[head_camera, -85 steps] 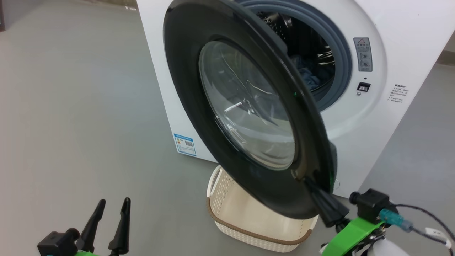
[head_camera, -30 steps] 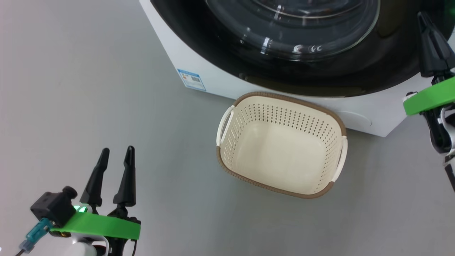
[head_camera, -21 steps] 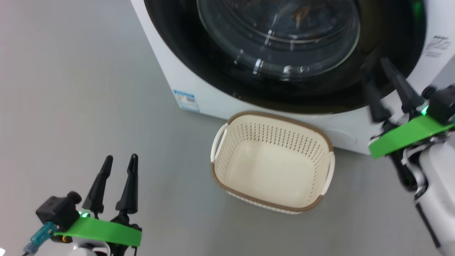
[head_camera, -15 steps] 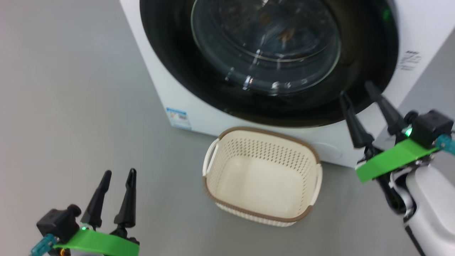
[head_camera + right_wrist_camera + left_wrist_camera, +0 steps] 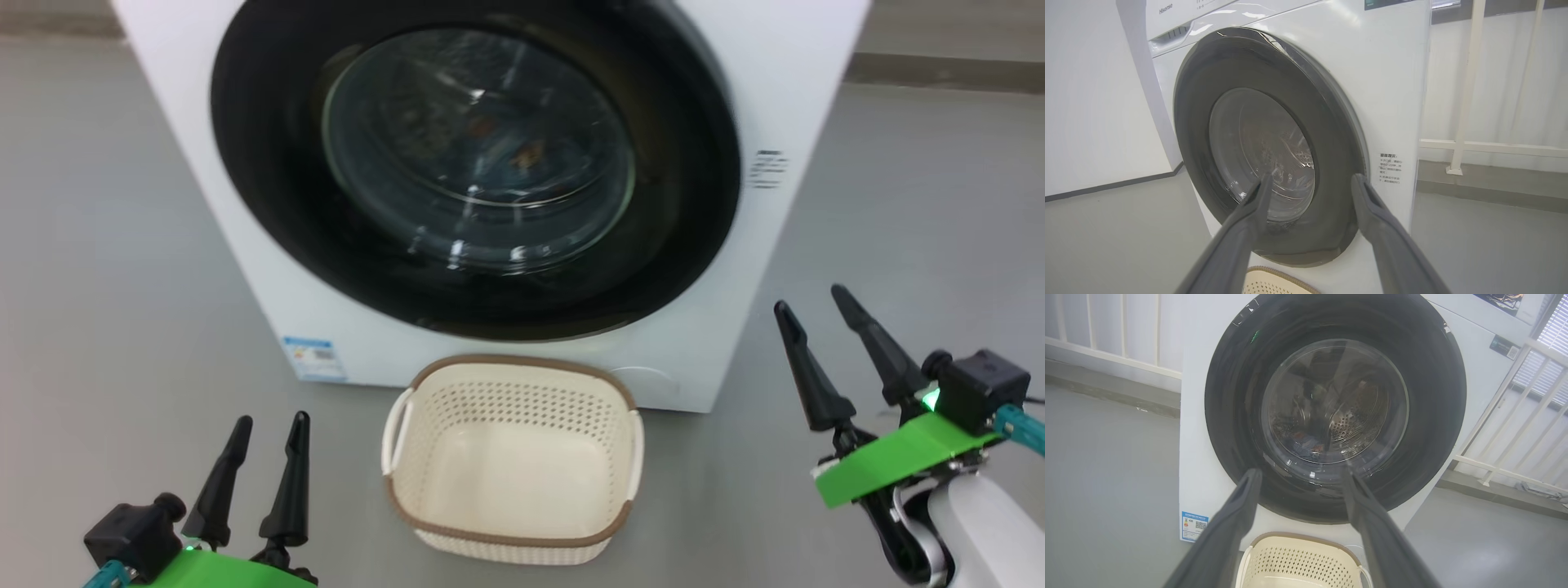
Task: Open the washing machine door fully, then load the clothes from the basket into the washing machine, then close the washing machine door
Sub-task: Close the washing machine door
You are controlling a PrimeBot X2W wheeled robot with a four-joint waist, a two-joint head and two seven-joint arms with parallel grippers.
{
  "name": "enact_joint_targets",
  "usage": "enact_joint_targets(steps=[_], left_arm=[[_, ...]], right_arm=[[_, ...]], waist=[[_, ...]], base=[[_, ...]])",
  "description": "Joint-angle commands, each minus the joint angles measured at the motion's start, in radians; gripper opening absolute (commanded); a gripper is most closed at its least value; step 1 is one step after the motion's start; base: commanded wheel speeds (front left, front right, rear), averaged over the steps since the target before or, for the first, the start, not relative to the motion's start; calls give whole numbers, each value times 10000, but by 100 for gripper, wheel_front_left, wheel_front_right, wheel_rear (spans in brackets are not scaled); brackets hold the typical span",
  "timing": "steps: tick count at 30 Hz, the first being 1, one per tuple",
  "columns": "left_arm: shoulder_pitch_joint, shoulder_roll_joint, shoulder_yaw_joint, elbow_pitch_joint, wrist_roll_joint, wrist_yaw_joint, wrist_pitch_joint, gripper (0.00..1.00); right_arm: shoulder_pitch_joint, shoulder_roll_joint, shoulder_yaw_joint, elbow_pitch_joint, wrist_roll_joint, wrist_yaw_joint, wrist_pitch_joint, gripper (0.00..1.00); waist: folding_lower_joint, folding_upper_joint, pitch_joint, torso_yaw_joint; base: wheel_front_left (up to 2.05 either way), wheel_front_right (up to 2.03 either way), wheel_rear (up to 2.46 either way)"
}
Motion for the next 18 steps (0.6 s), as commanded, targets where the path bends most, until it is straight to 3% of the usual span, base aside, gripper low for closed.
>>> enact_joint_targets(steps=[1,18], left_arm=[[-118,149,362,-304,110,-37,-67,100],[196,-105,737,-335,316,-37,-67,100]], right_arm=[[157,-10,53,-308,63,-69,-51,100],[1328,83,-648,-173,231,-69,-51,100]], waist=[[0,0,-450,-674],[0,0,-790,-1763]], base=[[0,0,0],[0,0,0]])
